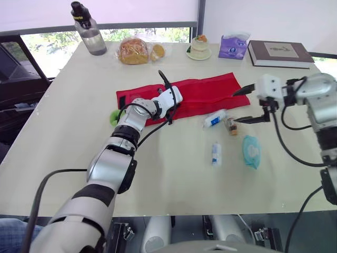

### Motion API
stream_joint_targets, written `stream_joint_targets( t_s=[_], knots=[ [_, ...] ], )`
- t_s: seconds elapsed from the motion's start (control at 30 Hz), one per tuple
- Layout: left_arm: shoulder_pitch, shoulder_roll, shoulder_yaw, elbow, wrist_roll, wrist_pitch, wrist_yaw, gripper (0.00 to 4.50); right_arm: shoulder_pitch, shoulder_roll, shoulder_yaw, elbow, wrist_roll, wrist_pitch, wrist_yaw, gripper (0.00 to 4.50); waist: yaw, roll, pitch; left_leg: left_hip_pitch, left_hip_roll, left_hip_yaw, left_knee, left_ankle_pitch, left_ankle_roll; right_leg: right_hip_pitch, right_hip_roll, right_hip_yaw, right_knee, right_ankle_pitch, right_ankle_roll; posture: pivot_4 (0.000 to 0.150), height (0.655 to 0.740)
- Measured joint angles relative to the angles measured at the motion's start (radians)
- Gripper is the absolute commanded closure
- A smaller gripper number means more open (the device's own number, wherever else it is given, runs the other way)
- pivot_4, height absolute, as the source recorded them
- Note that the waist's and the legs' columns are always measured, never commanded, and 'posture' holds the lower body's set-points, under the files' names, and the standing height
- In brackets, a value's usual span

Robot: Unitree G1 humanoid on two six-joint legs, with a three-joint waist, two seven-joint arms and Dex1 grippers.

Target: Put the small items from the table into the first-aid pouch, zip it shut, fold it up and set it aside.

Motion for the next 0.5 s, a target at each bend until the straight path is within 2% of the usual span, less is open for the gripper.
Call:
stream_joint_targets(
  t_s=[0.03,0.17,0.5],
  knots=[
    [0.008,-0.006,0.0,-0.009,0.0,0.003,0.001,4.43,-0.066,0.067,0.073,0.115,-0.106,-0.09,-0.043,0.0,-0.002,0.0,0.0,0.0,0.0,0.0,0.0,0.0,0.0,-0.001,0.0,0.0,0.001,0.0,0.0,0.15,0.74],
    [0.021,-0.004,0.001,-0.043,-0.002,0.018,0.0,4.43,-0.144,0.145,0.132,0.272,-0.209,-0.172,-0.11,0.0,-0.003,0.001,0.0,0.0,0.0,0.001,0.0,0.0,0.0,-0.001,-0.001,0.001,0.003,0.0,0.0,0.15,0.74],
    [0.057,-0.003,0.001,-0.116,-0.016,0.064,0.001,4.43,-0.234,0.25,0.207,0.535,-0.397,-0.201,-0.246,0.0,-0.006,0.001,0.0,0.0,-0.001,0.003,0.001,0.001,-0.002,-0.006,-0.001,0.004,0.013,0.0,-0.001,0.15,0.74]
  ],
)
